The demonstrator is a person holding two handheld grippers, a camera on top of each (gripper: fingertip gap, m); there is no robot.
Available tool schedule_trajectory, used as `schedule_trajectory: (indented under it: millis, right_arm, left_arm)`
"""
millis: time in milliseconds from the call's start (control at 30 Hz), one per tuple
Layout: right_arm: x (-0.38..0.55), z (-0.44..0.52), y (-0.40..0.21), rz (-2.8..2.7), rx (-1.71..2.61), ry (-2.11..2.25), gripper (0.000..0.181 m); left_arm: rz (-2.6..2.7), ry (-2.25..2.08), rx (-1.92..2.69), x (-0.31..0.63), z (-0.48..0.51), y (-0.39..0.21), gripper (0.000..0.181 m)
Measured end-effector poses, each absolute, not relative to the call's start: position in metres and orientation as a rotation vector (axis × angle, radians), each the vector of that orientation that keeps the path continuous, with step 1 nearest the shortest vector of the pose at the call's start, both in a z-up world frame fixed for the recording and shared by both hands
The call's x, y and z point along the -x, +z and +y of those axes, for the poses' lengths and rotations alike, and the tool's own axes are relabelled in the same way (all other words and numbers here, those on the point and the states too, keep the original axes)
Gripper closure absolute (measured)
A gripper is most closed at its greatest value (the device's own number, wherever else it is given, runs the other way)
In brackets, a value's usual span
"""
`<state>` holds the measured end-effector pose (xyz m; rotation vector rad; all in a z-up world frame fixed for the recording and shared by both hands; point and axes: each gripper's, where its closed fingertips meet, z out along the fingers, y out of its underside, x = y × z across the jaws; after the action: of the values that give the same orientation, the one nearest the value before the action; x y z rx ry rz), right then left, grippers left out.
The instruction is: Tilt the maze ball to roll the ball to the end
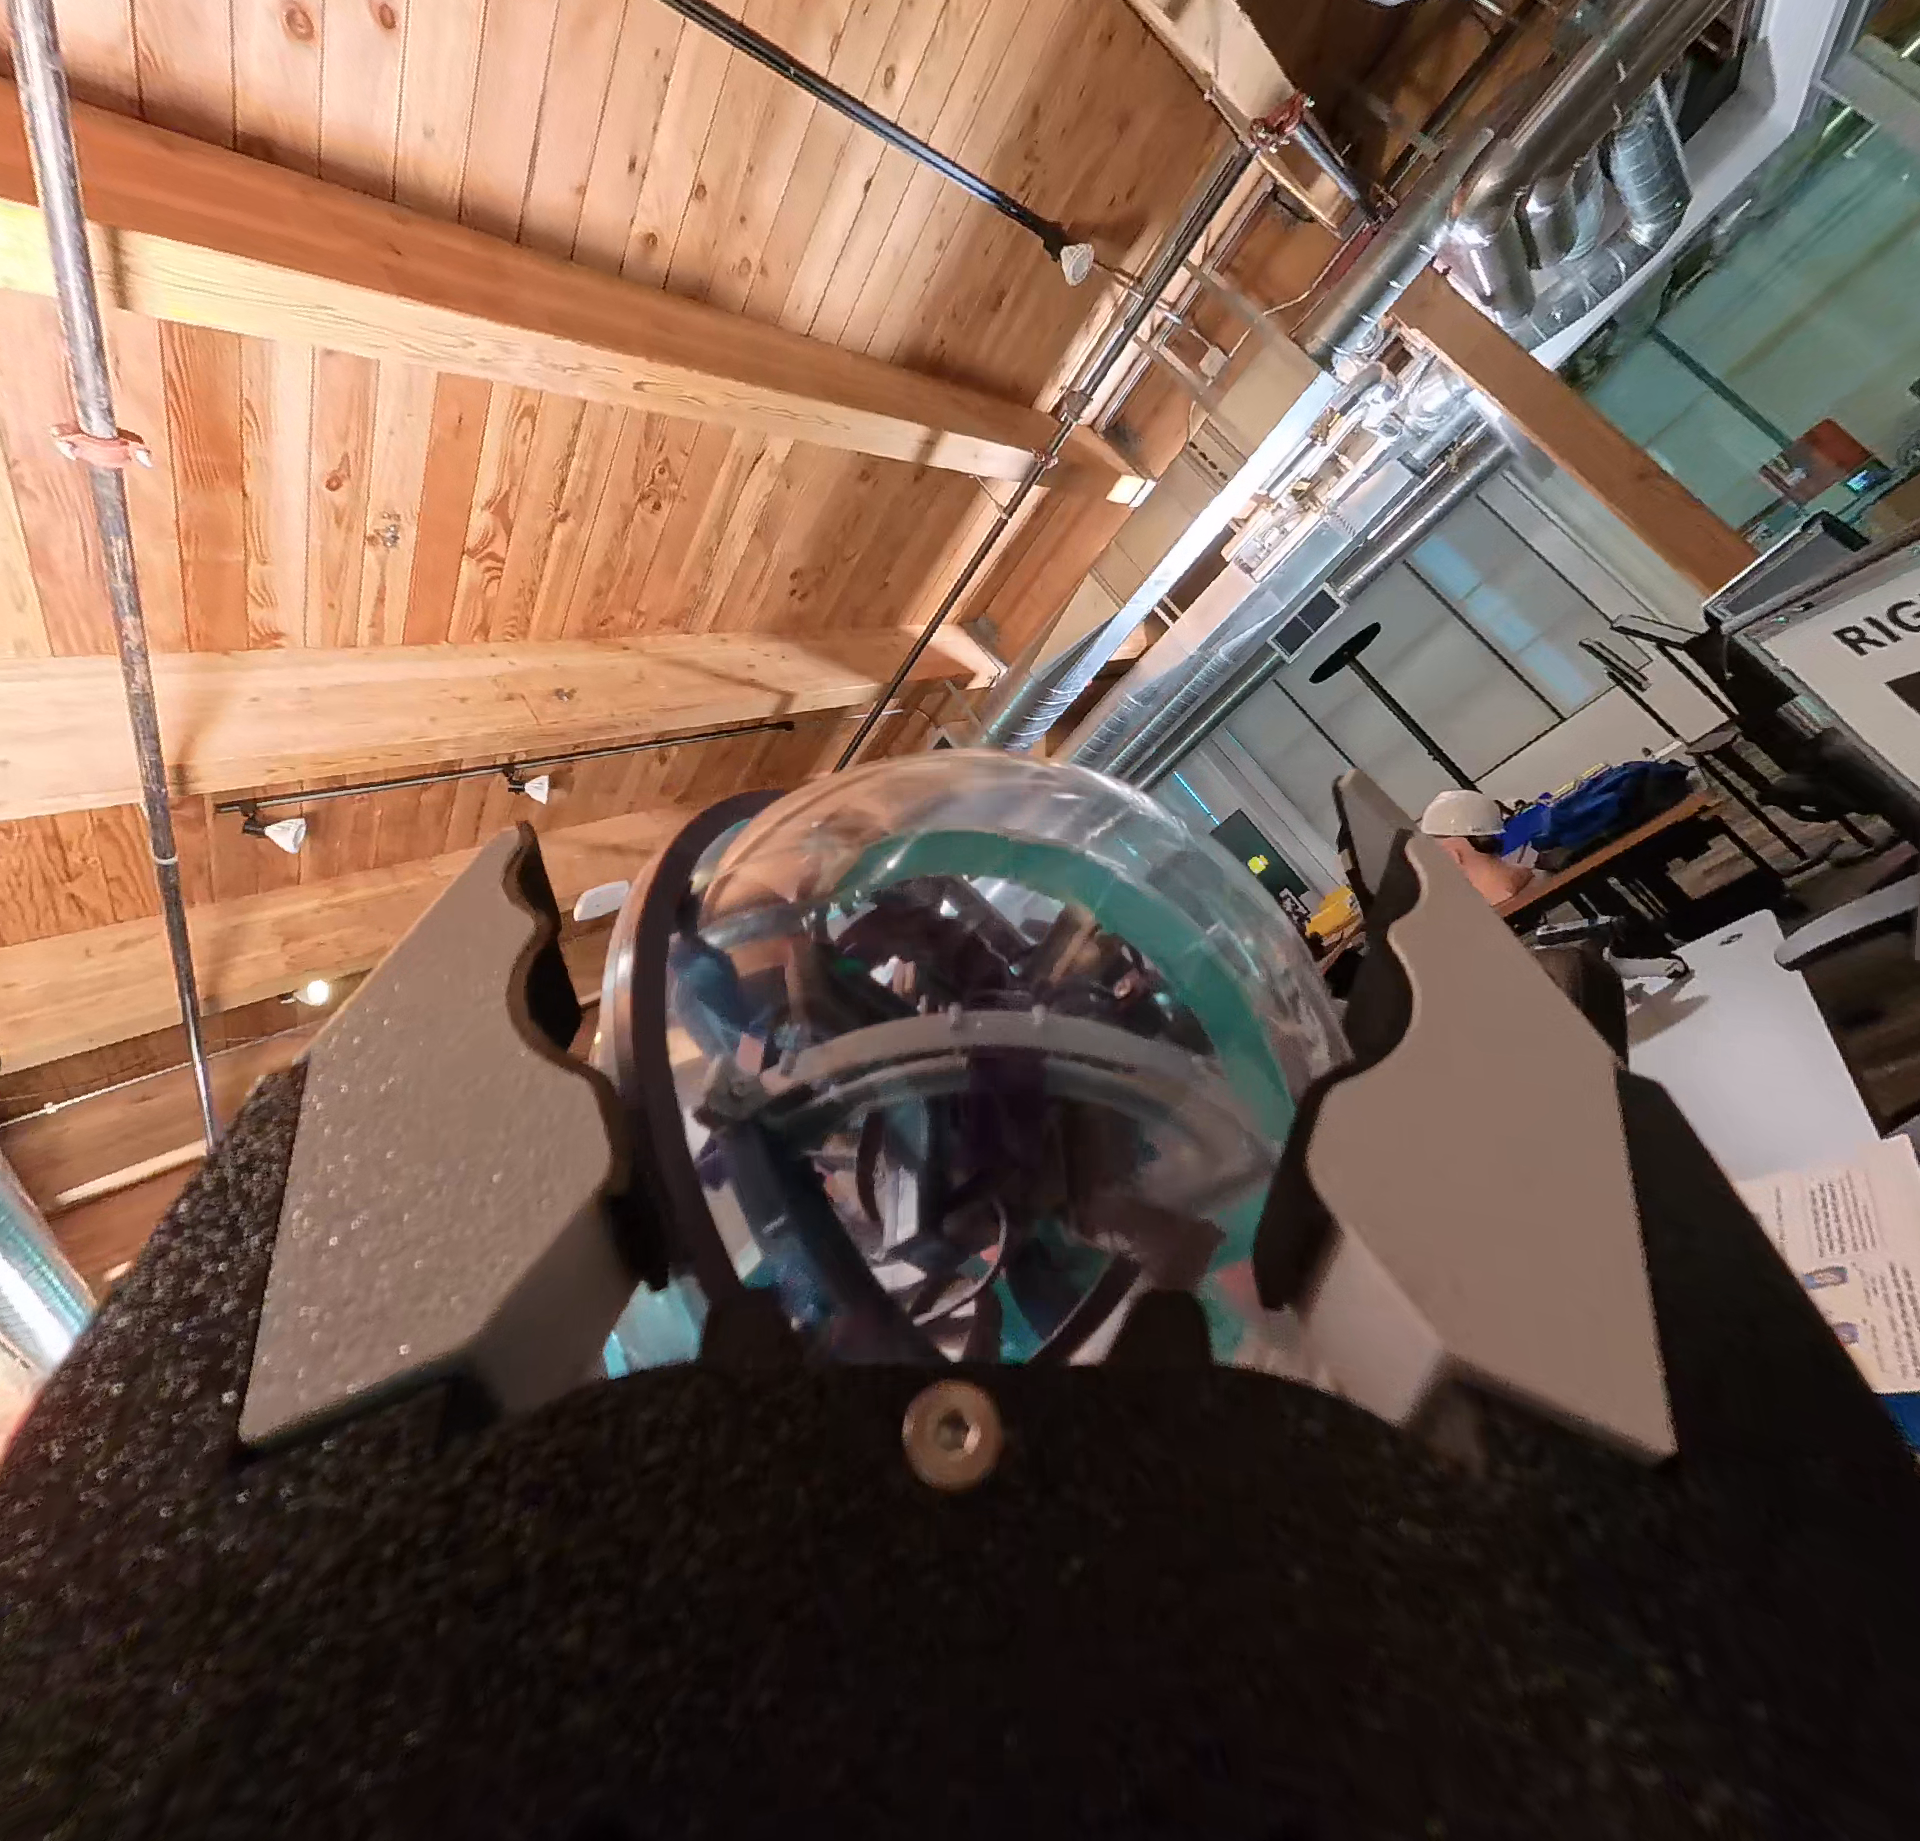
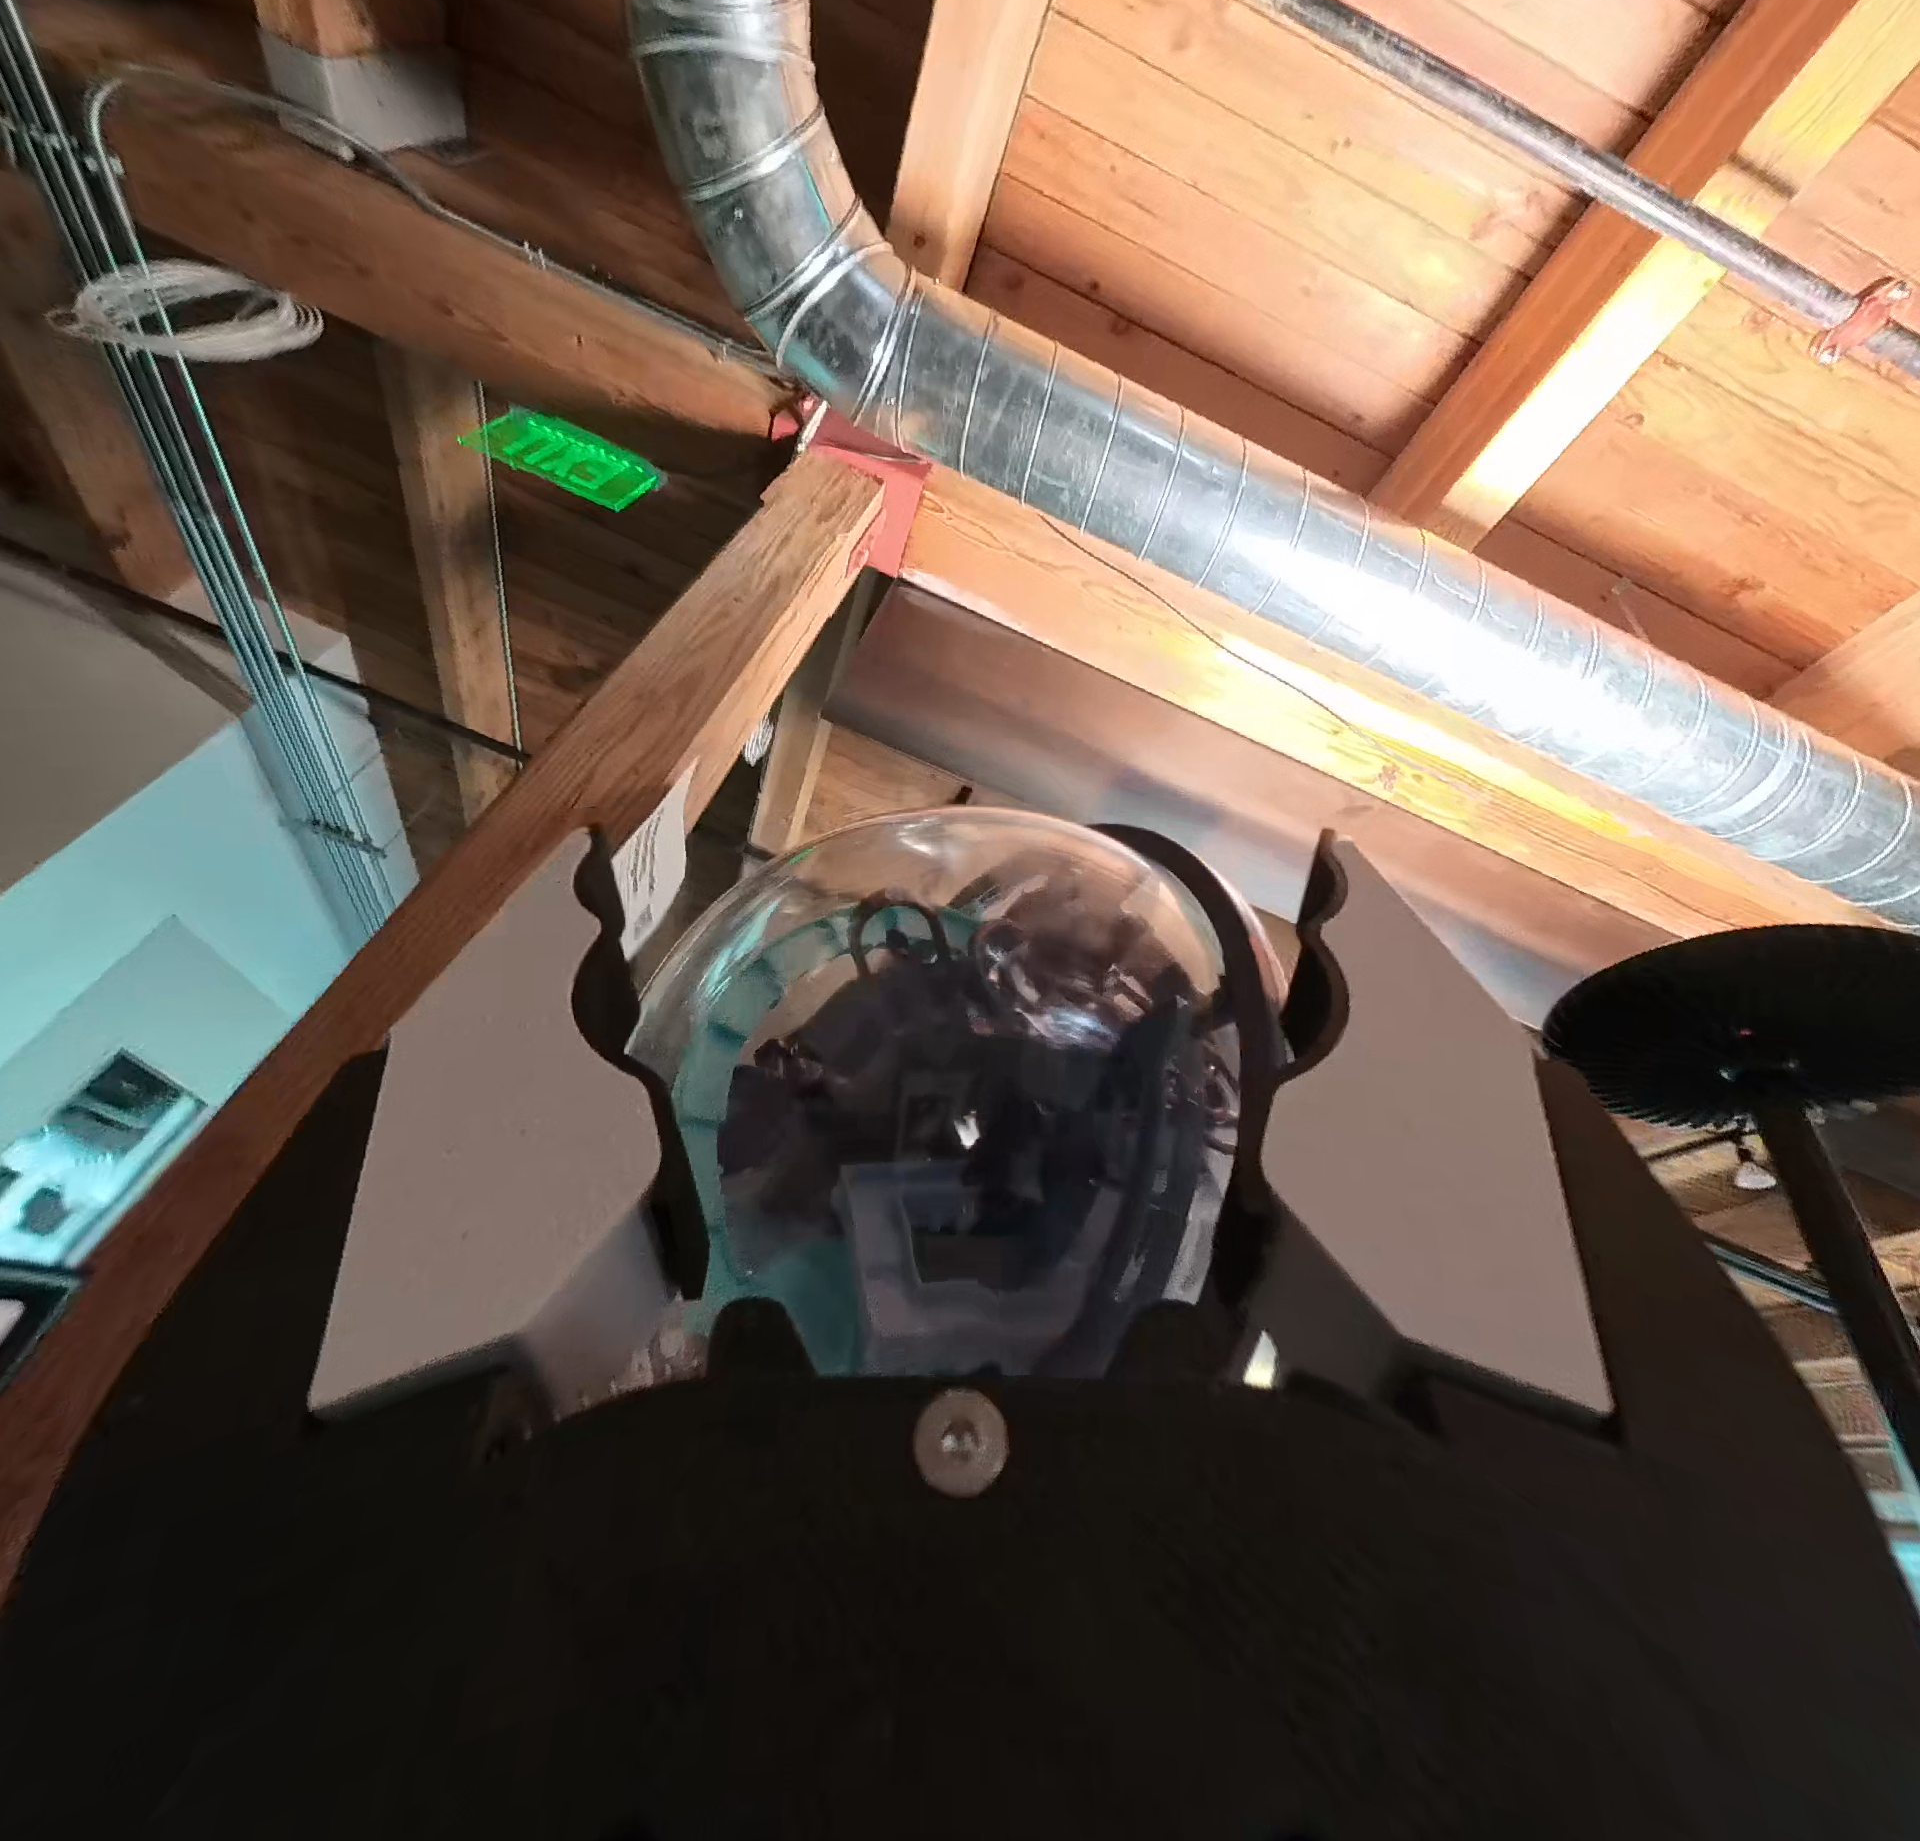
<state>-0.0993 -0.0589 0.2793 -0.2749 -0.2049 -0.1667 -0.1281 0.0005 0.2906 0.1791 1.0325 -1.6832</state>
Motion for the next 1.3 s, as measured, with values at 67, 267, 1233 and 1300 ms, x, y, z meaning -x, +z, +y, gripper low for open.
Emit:
schedule_trajectory:
  millis: [67, 267, 1233, 1300]
  right_arm:
    - [0.1, -0.053, 0.278, -0.218, 0.312, -0.224, 0.053]
    - [0.095, -0.042, 0.277, -0.207, 0.385, -0.267, 0.049]
    - [0.135, -0.068, 0.265, -0.461, 0.105, -0.261, 0.036]
    - [0.137, -0.069, 0.268, -0.483, 0.107, -0.253, 0.035]
  left_arm:
    - [1.036, -1.702, -0.163, 0.128, 0.004, 0.293, 0.037]
    - [1.119, -1.763, -0.083, 0.111, 0.013, 0.288, 0.034]
    - [1.111, -1.319, -0.46, 0.153, -0.035, 0.272, 0.025]
    - [1.094, -1.293, -0.478, 0.156, -0.037, 0.274, 0.025]
